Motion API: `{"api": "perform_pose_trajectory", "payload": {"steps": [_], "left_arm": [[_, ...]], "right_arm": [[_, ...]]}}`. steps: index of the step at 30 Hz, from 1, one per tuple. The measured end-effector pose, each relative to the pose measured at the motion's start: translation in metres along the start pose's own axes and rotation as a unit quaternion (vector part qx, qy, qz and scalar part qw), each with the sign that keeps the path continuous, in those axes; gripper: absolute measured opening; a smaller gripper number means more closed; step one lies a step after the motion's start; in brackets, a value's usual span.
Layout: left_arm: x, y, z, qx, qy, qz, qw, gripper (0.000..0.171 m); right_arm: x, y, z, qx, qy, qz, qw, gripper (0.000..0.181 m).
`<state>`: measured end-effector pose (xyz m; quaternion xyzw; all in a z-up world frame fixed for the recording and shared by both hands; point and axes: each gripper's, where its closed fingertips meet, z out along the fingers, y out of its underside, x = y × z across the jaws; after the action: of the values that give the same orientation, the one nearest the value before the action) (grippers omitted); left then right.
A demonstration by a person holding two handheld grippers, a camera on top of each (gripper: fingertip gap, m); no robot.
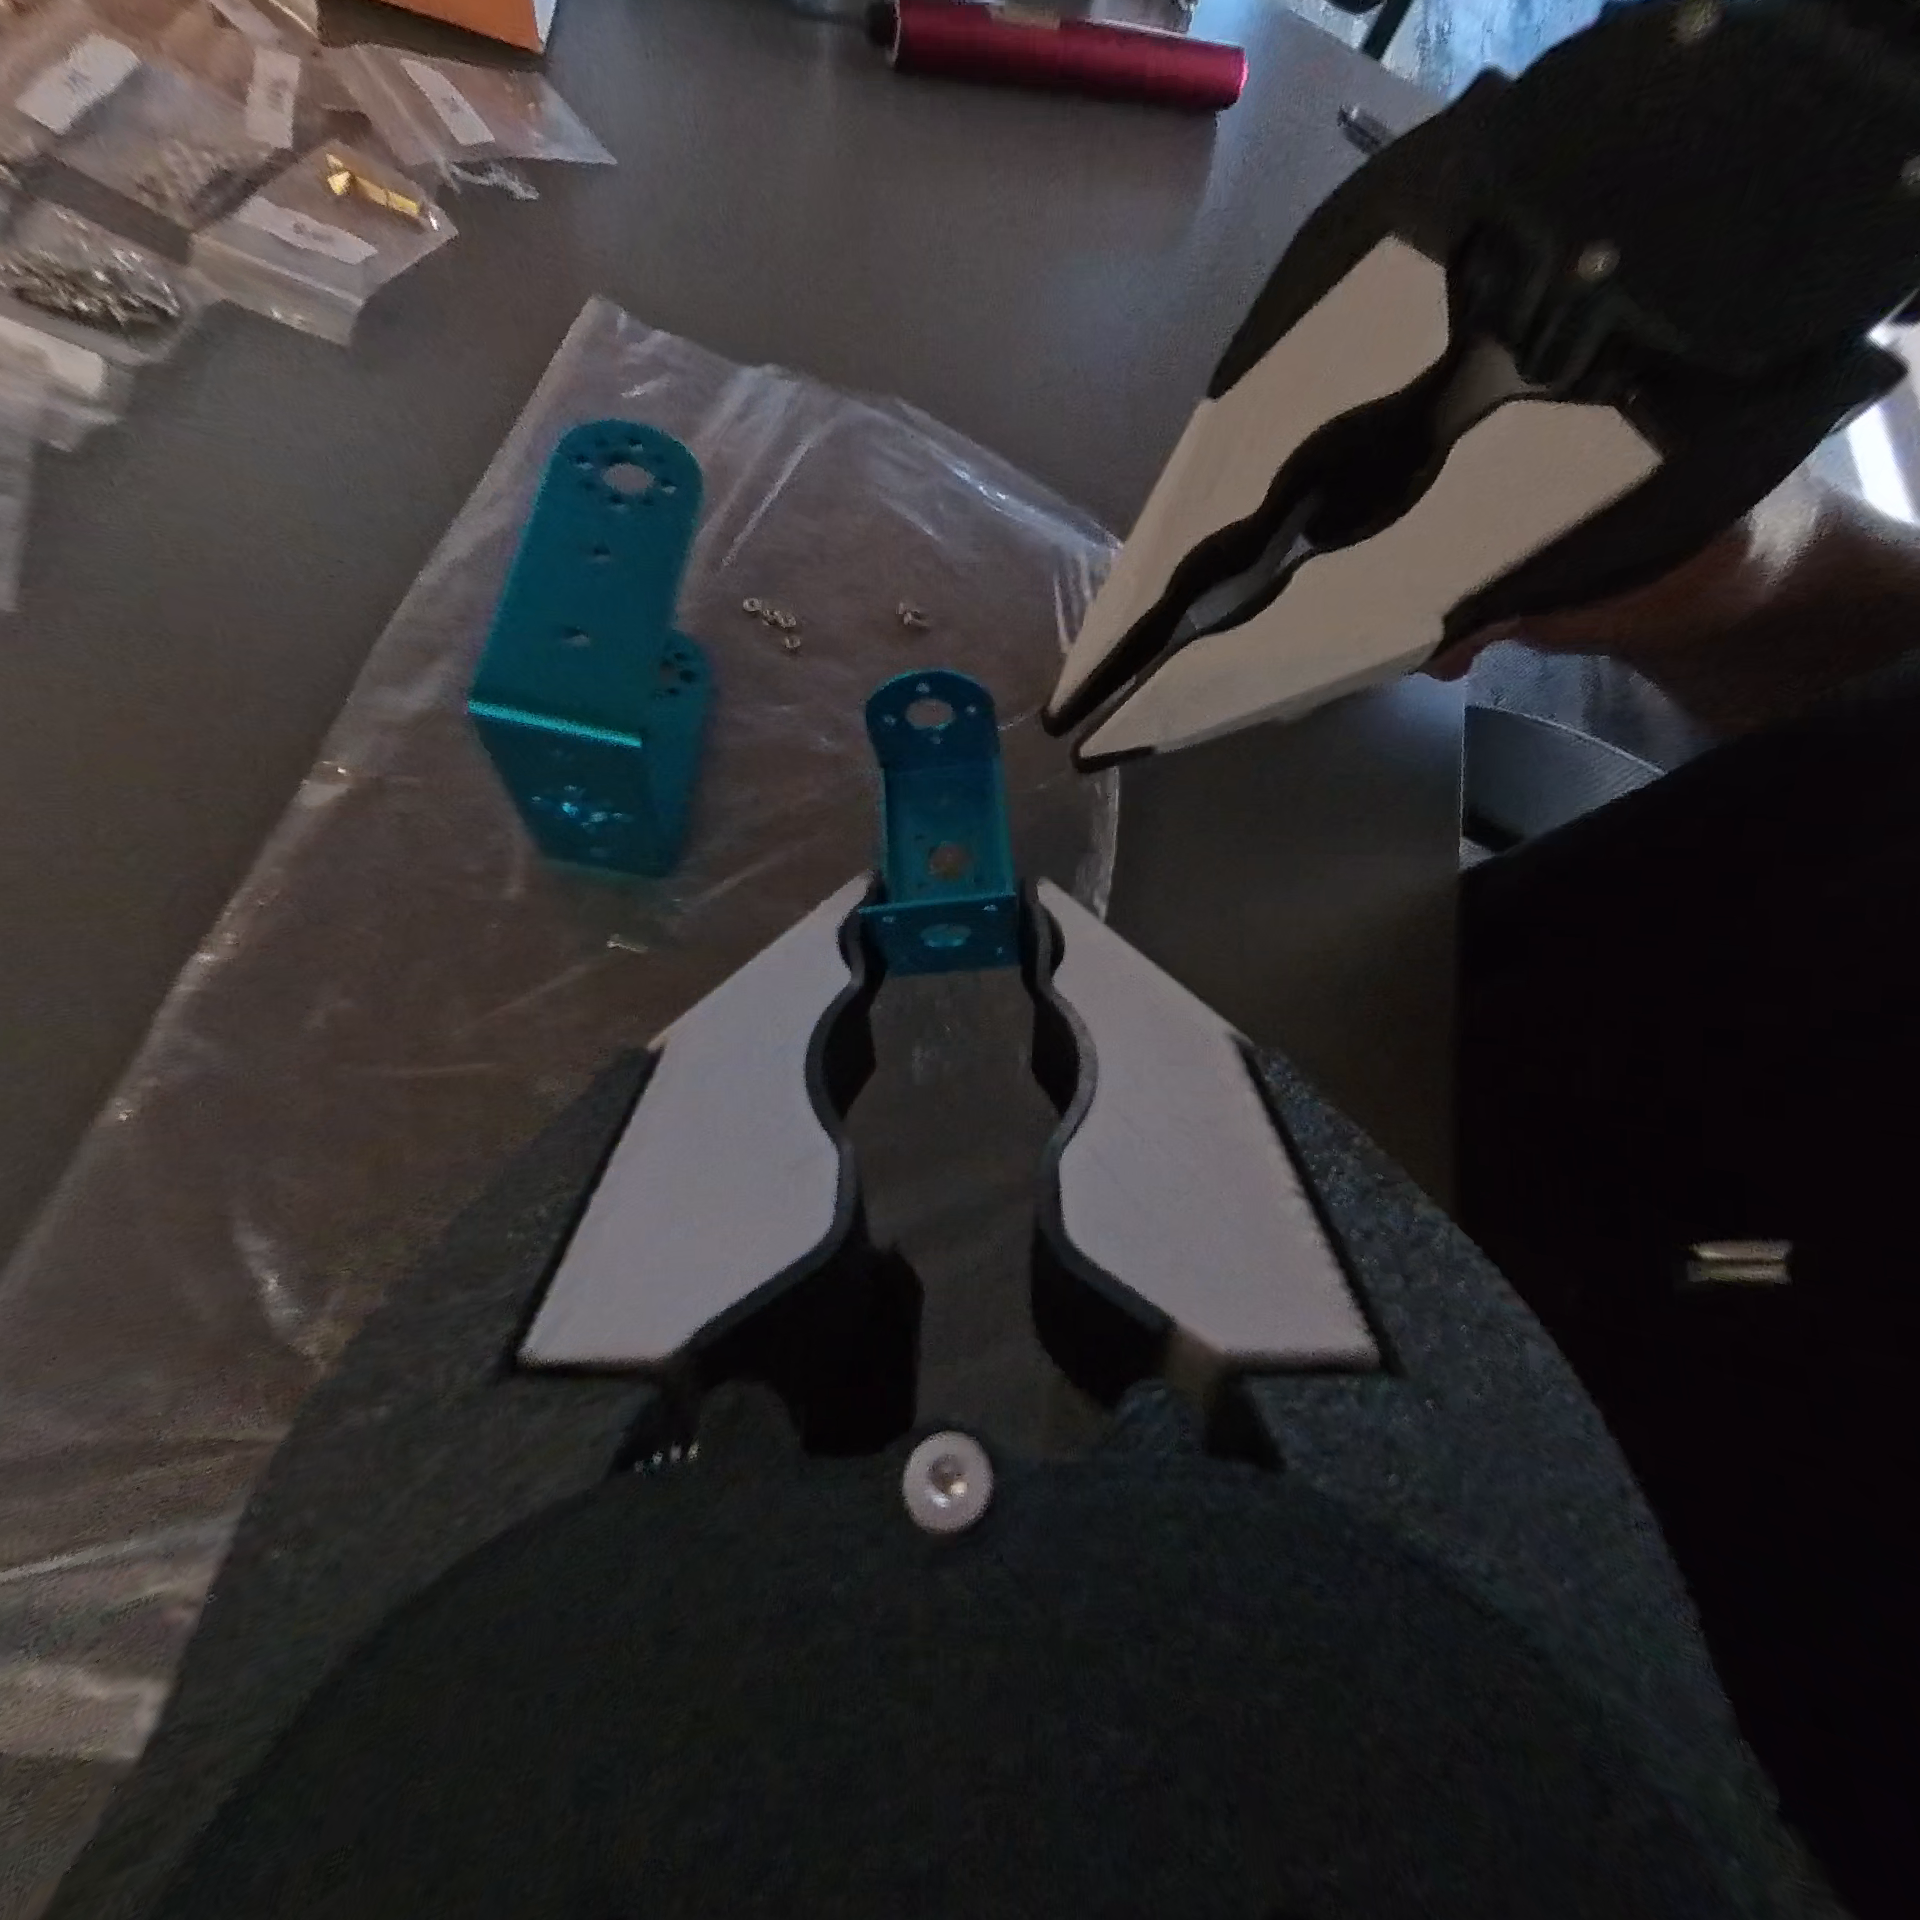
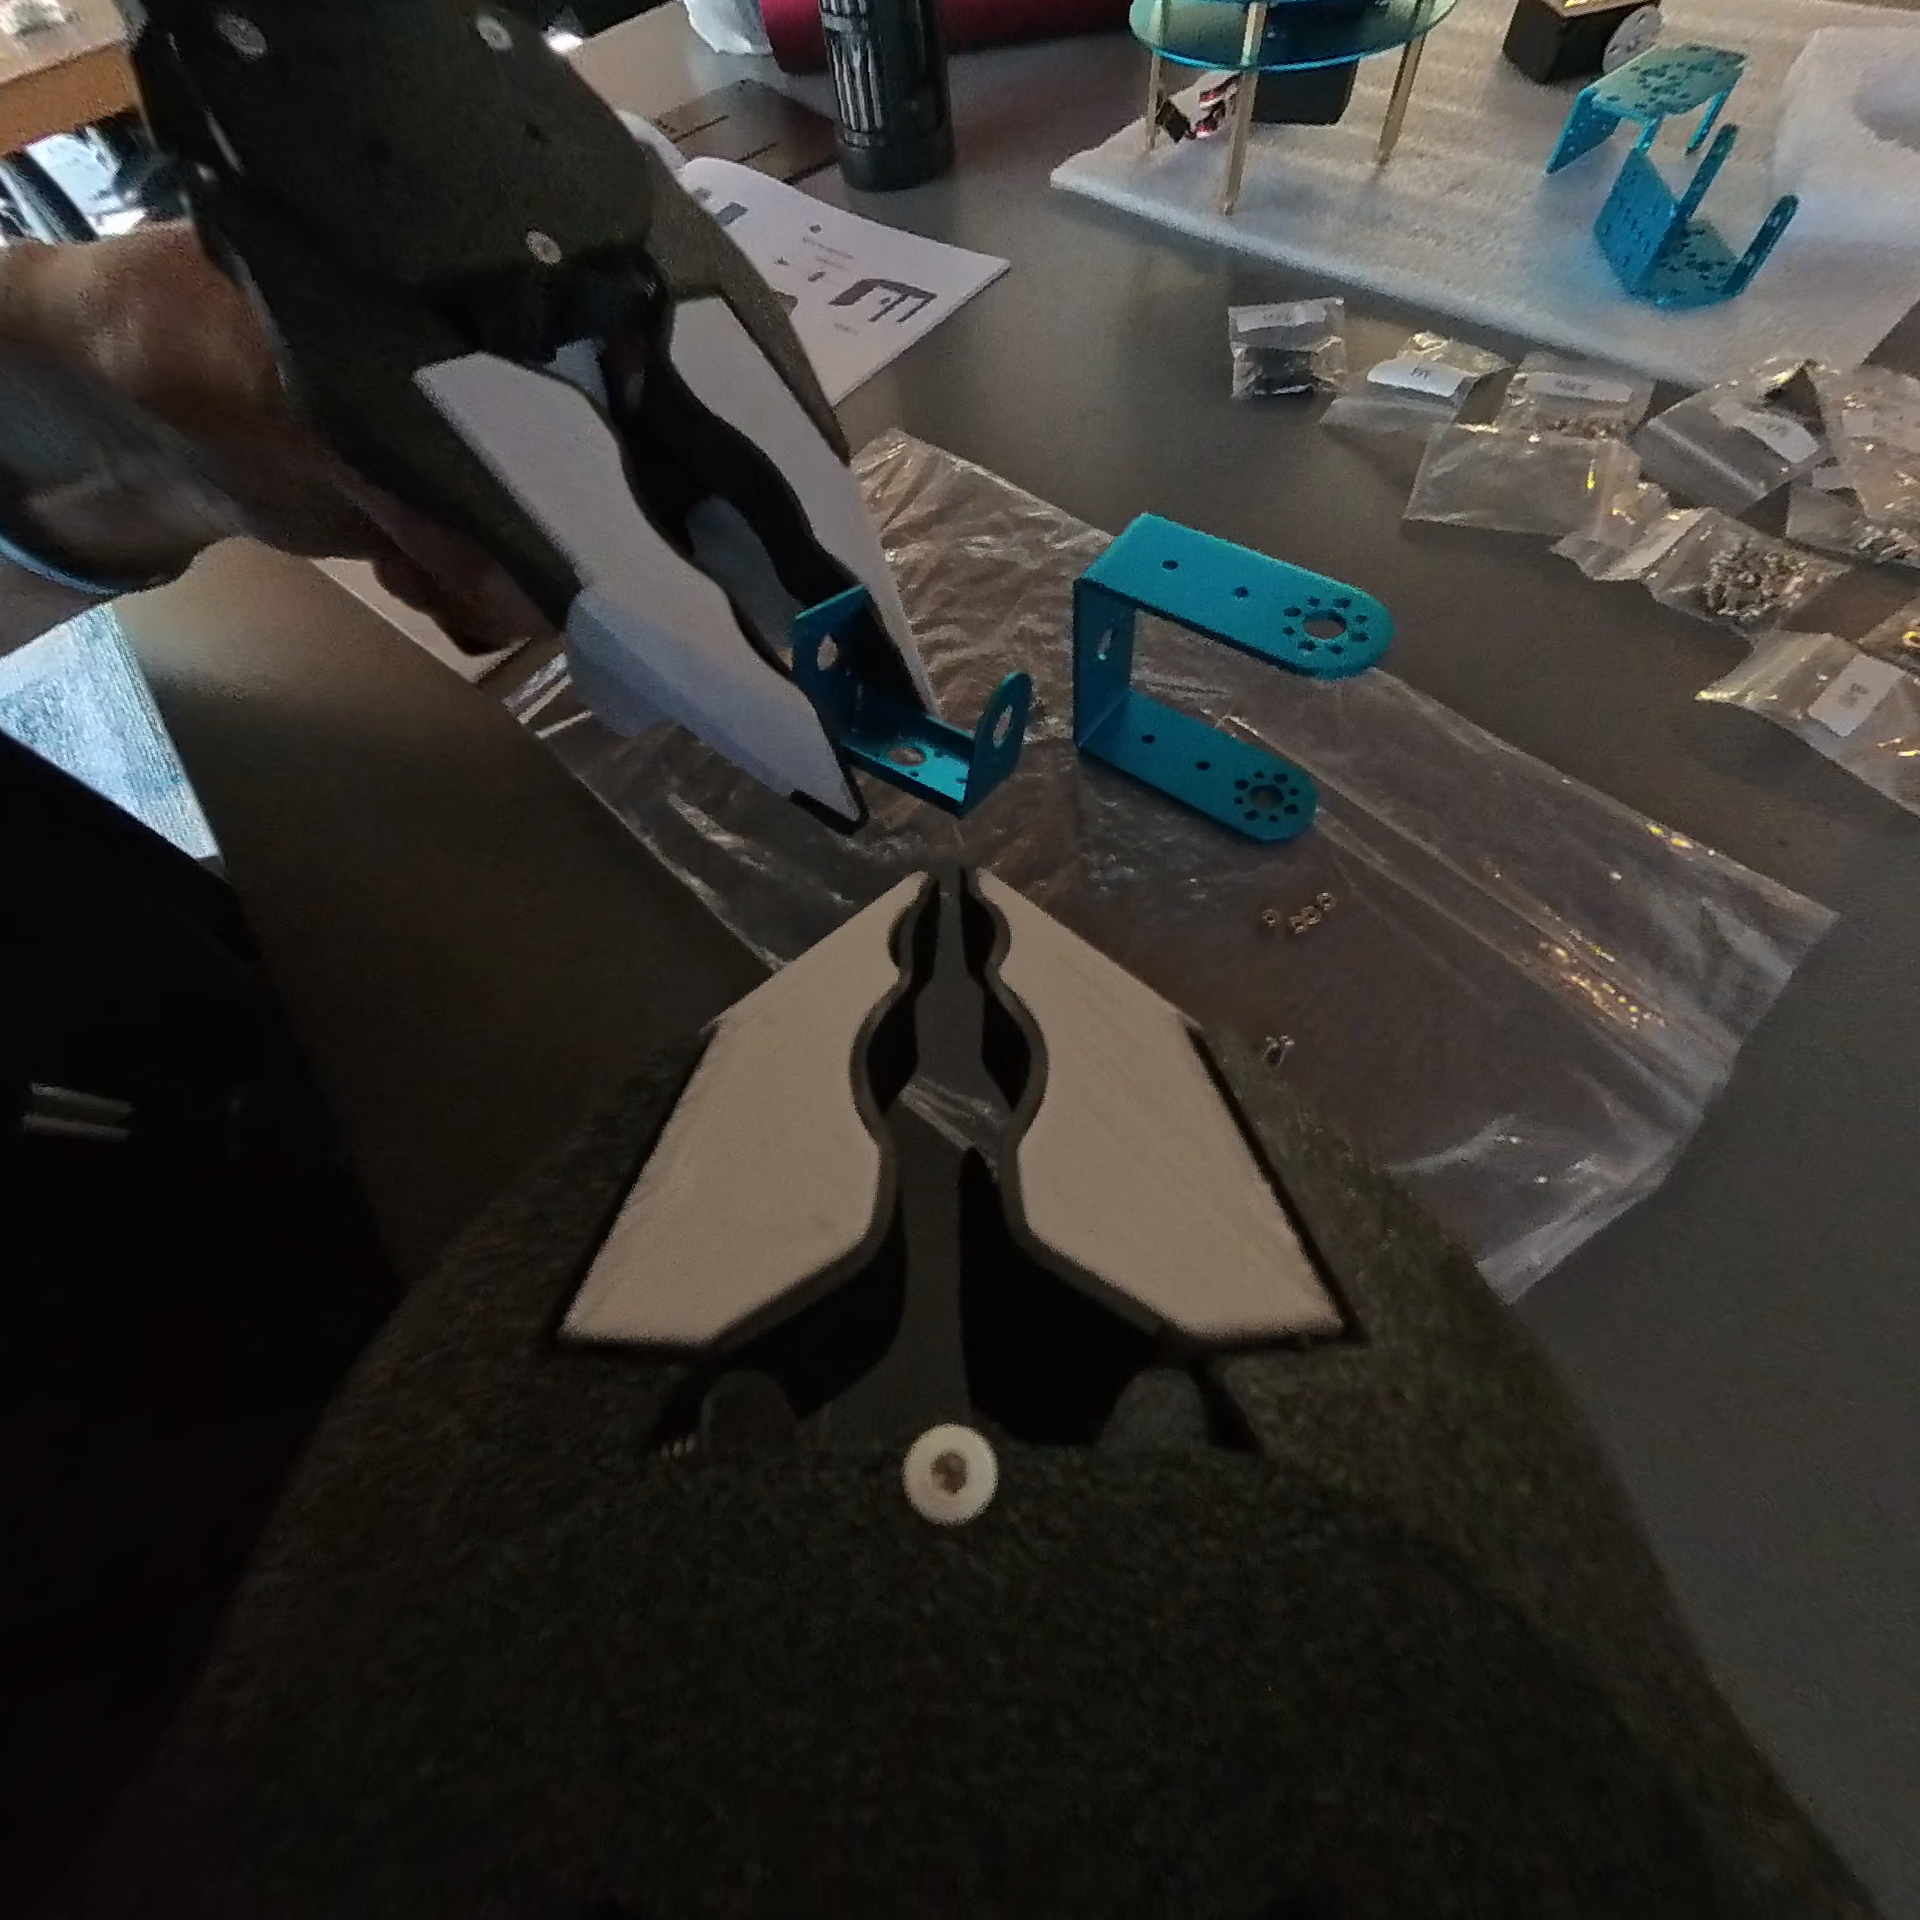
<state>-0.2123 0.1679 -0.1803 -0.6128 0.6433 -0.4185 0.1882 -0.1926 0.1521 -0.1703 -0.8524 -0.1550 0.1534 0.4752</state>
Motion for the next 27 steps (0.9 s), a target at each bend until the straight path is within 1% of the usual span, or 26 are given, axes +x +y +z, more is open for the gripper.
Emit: {"api": "perform_pose_trajectory", "payload": {"steps": [4,6,8,9,10,11,13,15,18,20,22,24,26,27], "left_arm": [[0.005,0.003,0.004,-0.006,-0.007,0.006,1.000,0.025],[0.004,0.004,0.005,-0.010,-0.027,0.026,0.999,0.024],[-0.008,0.012,0.001,-0.033,-0.081,0.073,0.994,0.025],[-0.018,0.015,-0.004,-0.044,-0.112,0.096,0.988,0.024],[-0.025,0.017,-0.010,-0.050,-0.130,0.106,0.985,0.024],[-0.029,0.017,-0.016,-0.047,-0.137,0.105,0.984,0.024],[-0.032,0.016,-0.024,-0.032,-0.139,0.097,0.985,0.024],[-0.033,0.020,-0.030,-0.032,-0.146,0.100,0.984,0.024],[-0.036,0.027,-0.035,-0.037,-0.165,0.106,0.980,0.024],[-0.033,0.029,-0.037,-0.028,-0.163,0.102,0.981,0.024],[-0.031,0.031,-0.039,-0.023,-0.163,0.101,0.981,0.024],[-0.031,0.034,-0.042,-0.019,-0.167,0.103,0.980,0.024],[-0.033,0.034,-0.045,-0.012,-0.168,0.100,0.981,0.024],[-0.033,0.035,-0.045,-0.008,-0.165,0.096,0.982,0.024]], "right_arm": [[0.003,0.001,-0.007,0.009,-0.001,0.007,1.000,0.004],[0.005,0.002,-0.010,0.010,0.002,0.008,1.000,0.004],[0.008,0.005,-0.010,0.000,0.002,0.011,1.000,0.006],[0.009,0.008,-0.007,-0.014,-0.002,0.014,1.000,0.010],[0.007,0.011,-0.004,-0.030,-0.011,0.014,0.999,0.016],[0.003,0.014,0.000,-0.045,-0.026,0.011,0.999,0.017],[-0.012,0.015,0.010,-0.069,-0.069,0.005,0.995,0.017],[-0.018,0.014,0.022,-0.089,-0.076,-0.014,0.993,0.018],[-0.028,0.015,0.036,-0.114,-0.085,-0.047,0.989,0.012],[-0.026,0.019,0.042,-0.127,-0.065,-0.075,0.987,0.012],[-0.021,0.020,0.045,-0.125,-0.034,-0.104,0.986,0.009],[-0.025,0.020,0.046,-0.124,-0.035,-0.119,0.984,0.011],[-0.032,0.023,0.049,-0.135,-0.051,-0.121,0.982,0.011],[-0.032,0.024,0.050,-0.142,-0.047,-0.123,0.981,0.010]]}}
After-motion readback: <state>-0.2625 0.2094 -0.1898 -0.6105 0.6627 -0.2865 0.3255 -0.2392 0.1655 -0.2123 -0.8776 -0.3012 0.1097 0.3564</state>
